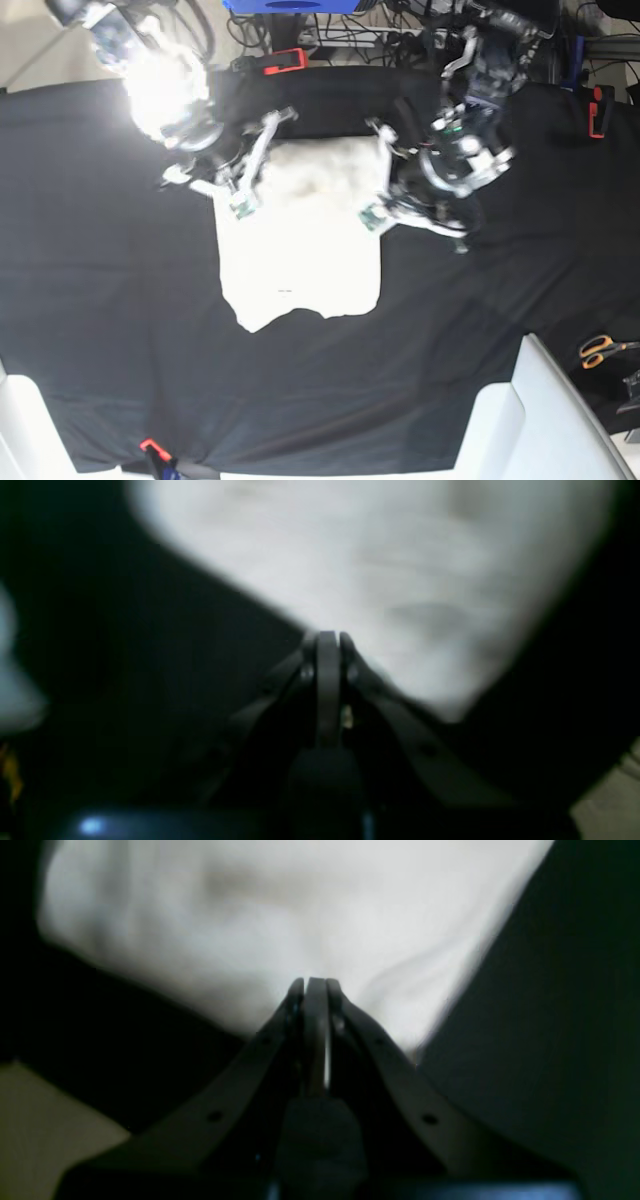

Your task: Fold the T-shirt properly

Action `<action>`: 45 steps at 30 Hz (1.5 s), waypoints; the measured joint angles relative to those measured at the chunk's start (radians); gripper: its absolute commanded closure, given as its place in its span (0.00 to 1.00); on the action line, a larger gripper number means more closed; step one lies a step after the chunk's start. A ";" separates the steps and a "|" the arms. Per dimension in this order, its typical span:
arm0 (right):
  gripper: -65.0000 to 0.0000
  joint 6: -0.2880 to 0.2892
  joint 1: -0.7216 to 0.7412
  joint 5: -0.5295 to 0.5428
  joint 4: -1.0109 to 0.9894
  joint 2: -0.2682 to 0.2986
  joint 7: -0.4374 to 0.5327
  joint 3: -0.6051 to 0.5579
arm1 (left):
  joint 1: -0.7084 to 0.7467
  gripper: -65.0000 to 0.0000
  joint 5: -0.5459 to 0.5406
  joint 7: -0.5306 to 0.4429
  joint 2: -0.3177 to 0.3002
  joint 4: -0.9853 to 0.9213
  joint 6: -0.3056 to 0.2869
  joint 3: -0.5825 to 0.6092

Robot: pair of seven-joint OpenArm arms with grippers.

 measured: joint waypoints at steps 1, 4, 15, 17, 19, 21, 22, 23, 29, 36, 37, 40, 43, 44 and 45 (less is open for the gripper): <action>0.99 -0.035 -0.010 -0.003 0.036 0.023 0.002 0.002 | 0.031 1.00 0.002 0.001 -0.002 0.030 -0.001 -0.014; 0.99 -0.100 -0.063 -0.004 0.144 0.096 -0.003 0.003 | 0.155 1.00 -0.003 -0.063 -0.027 0.105 -0.004 -0.030; 0.99 -0.183 -0.330 0.005 0.291 0.177 -0.014 0.003 | 0.487 1.00 -0.006 -0.249 -0.053 0.130 -0.004 -0.126; 0.99 -0.184 -0.369 0.008 0.291 0.177 -0.015 0.003 | 0.527 1.00 -0.028 -0.246 -0.062 0.130 -0.006 -0.134; 0.99 -0.184 -0.394 0.006 0.291 0.175 -0.014 0.003 | 0.554 1.00 -0.086 -0.246 -0.079 0.130 -0.003 -0.142; 0.99 -0.185 -0.421 0.004 0.291 0.172 -0.006 0.005 | 0.572 1.00 -0.107 -0.250 -0.101 0.131 -0.003 -0.144; 0.99 -0.185 -0.437 0.004 0.291 0.172 -0.007 0.006 | 0.588 1.00 -0.107 -0.251 -0.111 0.131 -0.002 -0.144; 0.99 -0.184 -0.453 0.005 0.291 0.172 -0.009 0.013 | 0.603 1.00 -0.105 -0.249 -0.118 0.131 -0.002 -0.146; 0.99 -0.185 -0.560 0.006 0.291 0.172 -0.010 0.142 | 0.685 1.00 -0.107 -0.251 -0.154 0.112 -0.001 -0.144; 0.99 -0.192 -0.680 0.004 0.276 0.172 -0.003 0.255 | 0.768 1.00 -0.112 -0.257 -0.153 0.054 0.001 -0.139; 0.99 -0.192 -0.682 0.002 0.258 0.172 0.000 0.241 | 0.771 1.00 -0.114 -0.258 -0.154 0.026 0.025 -0.137; 0.99 -0.180 -0.661 0.012 0.124 0.166 -0.004 0.175 | 0.755 1.00 -0.111 -0.272 -0.148 -0.145 0.164 -0.133; 0.99 -0.188 -0.564 0.005 -0.127 0.118 -0.022 0.117 | 0.668 1.00 -0.109 -0.251 -0.135 -0.375 0.285 -0.074; 0.99 -0.184 -0.520 0.012 -0.217 0.096 -0.014 0.104 | 0.634 1.00 -0.114 -0.279 -0.131 -0.445 0.311 -0.044; 0.99 -0.176 -0.469 0.011 -0.315 0.070 0.000 0.088 | 0.597 1.00 -0.123 -0.342 -0.129 -0.526 0.342 0.002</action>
